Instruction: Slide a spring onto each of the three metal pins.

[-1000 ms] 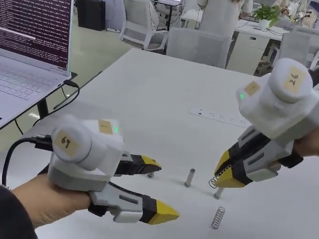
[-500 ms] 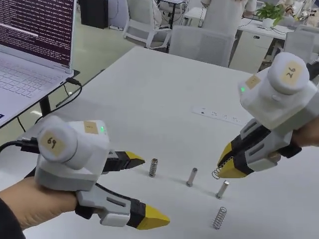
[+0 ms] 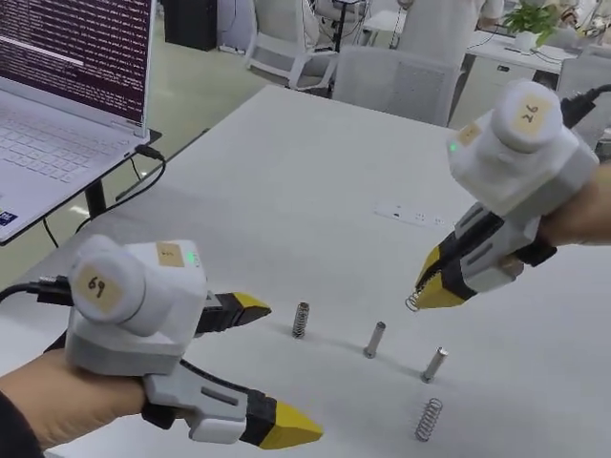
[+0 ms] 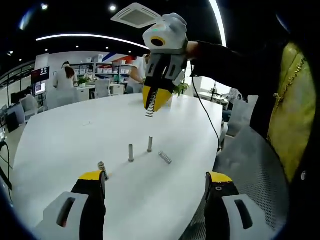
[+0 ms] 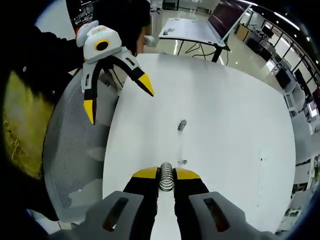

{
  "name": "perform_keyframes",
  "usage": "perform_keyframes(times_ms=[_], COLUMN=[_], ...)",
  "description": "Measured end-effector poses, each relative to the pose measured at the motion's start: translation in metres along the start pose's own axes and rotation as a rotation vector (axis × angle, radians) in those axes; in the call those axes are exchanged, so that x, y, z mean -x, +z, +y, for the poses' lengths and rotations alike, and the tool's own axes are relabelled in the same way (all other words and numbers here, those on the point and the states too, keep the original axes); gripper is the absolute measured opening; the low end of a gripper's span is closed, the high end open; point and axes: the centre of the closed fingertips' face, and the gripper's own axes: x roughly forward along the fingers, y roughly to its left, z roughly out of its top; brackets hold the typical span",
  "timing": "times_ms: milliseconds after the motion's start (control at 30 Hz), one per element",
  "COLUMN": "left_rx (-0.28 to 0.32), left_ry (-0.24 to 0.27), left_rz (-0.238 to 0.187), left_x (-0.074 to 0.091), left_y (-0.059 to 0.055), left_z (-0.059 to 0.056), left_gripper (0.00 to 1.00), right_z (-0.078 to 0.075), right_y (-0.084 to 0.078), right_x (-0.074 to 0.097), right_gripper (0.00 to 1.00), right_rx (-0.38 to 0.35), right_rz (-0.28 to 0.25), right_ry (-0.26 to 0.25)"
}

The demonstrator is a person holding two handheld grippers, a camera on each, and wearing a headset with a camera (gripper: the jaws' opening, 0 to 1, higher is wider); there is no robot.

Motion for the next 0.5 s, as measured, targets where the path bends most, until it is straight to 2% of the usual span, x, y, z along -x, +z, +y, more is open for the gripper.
perform_keyframes(times_ms=[300, 500], left_rx=[0.006, 0.015], left_ry=[0.008, 0.013], left_rz=[-0.005, -0.001], left_x=[0.0, 0.0], left_y=[0.002, -0.003], left_z=[0.006, 0.01], left_gripper=[0.79, 0.79], right_z=[-0.02, -0.031], right_y=[0.0, -0.01], right_x=[-0.02, -0.037], right_gripper=[0.08, 0.08], right_rx=[0.016, 0.05], right_rz=[0.047, 0.125], right_ry=[0.018, 0.014])
